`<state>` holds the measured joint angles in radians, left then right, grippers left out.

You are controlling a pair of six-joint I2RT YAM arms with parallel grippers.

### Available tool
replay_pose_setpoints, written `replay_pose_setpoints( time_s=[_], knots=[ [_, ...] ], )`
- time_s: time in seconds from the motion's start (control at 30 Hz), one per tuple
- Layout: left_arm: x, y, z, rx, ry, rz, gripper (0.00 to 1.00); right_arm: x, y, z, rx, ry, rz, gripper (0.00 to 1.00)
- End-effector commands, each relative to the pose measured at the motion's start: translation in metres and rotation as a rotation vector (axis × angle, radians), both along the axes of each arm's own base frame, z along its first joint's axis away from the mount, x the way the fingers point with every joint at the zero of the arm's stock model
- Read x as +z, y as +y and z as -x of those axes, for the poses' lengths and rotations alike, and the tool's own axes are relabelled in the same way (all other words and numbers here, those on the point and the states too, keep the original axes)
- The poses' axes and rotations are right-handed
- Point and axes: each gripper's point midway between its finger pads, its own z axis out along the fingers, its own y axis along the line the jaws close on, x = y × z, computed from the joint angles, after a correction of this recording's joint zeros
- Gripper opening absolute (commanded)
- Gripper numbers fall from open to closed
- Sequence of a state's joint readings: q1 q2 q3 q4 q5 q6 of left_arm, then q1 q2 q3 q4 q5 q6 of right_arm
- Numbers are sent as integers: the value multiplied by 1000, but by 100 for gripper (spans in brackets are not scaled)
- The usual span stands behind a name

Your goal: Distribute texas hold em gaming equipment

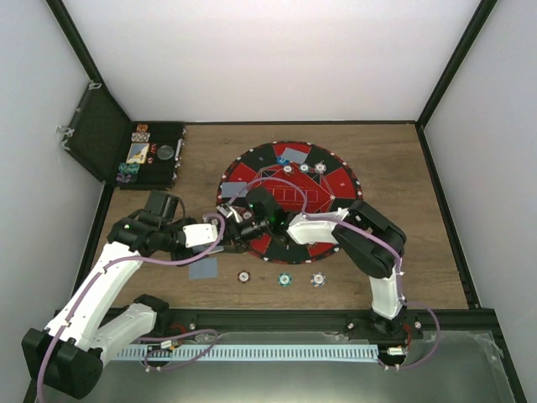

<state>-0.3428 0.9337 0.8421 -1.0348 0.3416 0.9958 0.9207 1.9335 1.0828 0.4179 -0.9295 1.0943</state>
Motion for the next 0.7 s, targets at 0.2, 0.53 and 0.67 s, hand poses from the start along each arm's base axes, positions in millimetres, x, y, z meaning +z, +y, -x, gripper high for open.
replay_pose_setpoints(
  time_s=[0.2,0.53,0.67],
  knots=[
    [5,-4,0,-20,-23,27,5,-15,-9,-11,-16,36,15,65],
    [5,-4,1,-19,-20,30,4,-12,-32,-12,-61,-5,54,59],
    [4,-4,1,-19,-21,29,5,-7,-35,-13,-76,-17,54,50]
  ],
)
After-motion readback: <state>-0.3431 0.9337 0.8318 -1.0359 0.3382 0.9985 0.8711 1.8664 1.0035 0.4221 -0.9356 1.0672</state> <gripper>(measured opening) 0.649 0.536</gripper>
